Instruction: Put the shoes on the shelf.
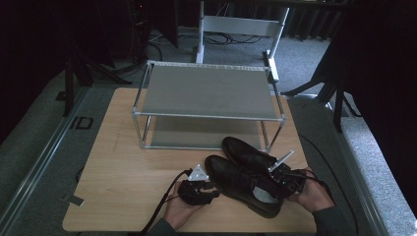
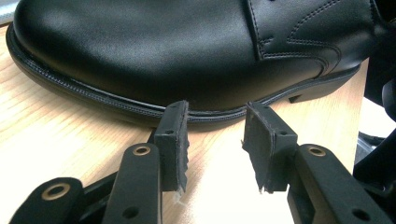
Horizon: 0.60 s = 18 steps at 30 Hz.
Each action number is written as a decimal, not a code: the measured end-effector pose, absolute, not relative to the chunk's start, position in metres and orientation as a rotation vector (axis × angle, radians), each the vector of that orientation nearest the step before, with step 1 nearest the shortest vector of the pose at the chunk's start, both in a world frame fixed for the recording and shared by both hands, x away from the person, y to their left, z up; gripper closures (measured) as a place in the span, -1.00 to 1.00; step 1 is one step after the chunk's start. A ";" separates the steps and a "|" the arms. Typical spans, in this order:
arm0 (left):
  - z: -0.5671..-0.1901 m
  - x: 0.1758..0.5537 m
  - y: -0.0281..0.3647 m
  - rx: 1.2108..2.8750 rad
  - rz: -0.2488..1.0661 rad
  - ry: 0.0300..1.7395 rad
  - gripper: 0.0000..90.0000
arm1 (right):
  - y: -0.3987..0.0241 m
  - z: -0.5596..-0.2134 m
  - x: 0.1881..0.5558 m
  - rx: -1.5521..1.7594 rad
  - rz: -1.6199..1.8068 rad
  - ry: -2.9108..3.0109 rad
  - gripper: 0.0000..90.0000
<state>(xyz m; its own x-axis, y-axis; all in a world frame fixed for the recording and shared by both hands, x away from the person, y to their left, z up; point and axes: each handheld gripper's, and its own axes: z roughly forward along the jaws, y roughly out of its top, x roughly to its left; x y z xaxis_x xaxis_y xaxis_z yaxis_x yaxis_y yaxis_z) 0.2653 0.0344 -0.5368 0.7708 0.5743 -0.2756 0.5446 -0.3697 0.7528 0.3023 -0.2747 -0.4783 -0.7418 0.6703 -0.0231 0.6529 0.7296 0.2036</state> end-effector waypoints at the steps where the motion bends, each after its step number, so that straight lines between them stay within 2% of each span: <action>1: -0.537 0.265 0.034 2.046 0.040 0.836 0.34 | -0.275 -0.479 0.304 1.090 0.277 2.839 0.08; 5: -0.537 0.265 0.034 2.045 0.041 0.836 0.34 | -0.276 -0.480 0.306 1.082 0.280 2.871 0.20; 8: -0.537 0.265 0.034 2.043 0.040 0.835 0.34 | -0.275 -0.478 0.309 1.104 0.290 2.901 0.55; 9: -0.536 0.264 0.034 2.044 0.040 0.833 0.34 | -0.275 -0.478 0.310 1.119 0.293 2.907 0.61; 18: -0.538 0.265 0.035 2.045 0.042 0.839 0.34 | -0.283 -0.478 0.309 1.184 0.461 2.862 0.76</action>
<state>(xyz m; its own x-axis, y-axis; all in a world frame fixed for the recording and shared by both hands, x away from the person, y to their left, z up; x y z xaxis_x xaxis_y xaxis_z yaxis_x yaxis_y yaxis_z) 0.2650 0.0350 -0.5375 0.7692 0.5760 -0.2766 0.5458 -0.3670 0.7533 0.3093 -0.2832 -0.4775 -0.7139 0.6928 0.1021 0.6898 0.6706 0.2729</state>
